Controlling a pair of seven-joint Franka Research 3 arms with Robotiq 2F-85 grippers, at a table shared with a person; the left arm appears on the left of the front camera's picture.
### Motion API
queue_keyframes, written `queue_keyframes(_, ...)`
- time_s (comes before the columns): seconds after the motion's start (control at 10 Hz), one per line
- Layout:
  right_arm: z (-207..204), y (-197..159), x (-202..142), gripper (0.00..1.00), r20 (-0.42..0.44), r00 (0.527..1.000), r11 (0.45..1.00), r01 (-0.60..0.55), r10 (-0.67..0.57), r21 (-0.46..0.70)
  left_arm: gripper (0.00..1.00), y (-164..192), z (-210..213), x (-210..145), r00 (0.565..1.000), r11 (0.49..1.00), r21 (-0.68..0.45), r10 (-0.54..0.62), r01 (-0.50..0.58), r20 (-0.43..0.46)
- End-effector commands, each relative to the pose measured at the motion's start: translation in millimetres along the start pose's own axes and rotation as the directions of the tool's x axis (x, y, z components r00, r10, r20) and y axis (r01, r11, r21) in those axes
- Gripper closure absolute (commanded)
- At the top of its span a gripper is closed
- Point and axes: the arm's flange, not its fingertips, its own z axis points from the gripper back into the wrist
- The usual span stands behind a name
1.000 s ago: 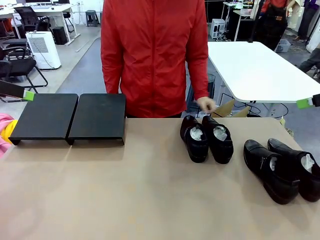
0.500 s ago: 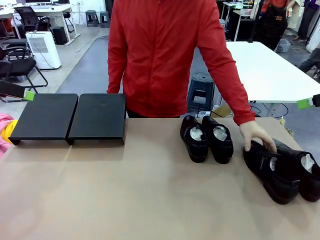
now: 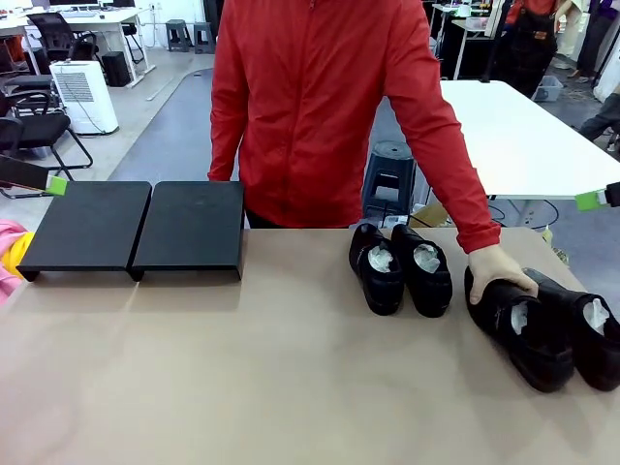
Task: Organize the shoes by placing them on the stand.
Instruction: Pick up one Shoe and place it in the middle of the table.
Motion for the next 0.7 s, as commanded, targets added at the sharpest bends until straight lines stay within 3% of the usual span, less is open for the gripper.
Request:
queue_keyframes(0.0,-1.0,-1.3,0.6,0.00,0.007,1.000,1.000,-0.008,0.008,0.008,0.00,1.2,-0.2,-0.4,1.000,1.000,-0.003,-0.004,0.004,0.000)
queue_keyframes(0.6,-1.0,-1.3,0.6,0.00,0.007,1.000,1.000,-0.008,0.008,0.008,0.00,1.2,-0.2,-0.4,1.000,1.000,-0.003,-0.004,0.004,0.000)
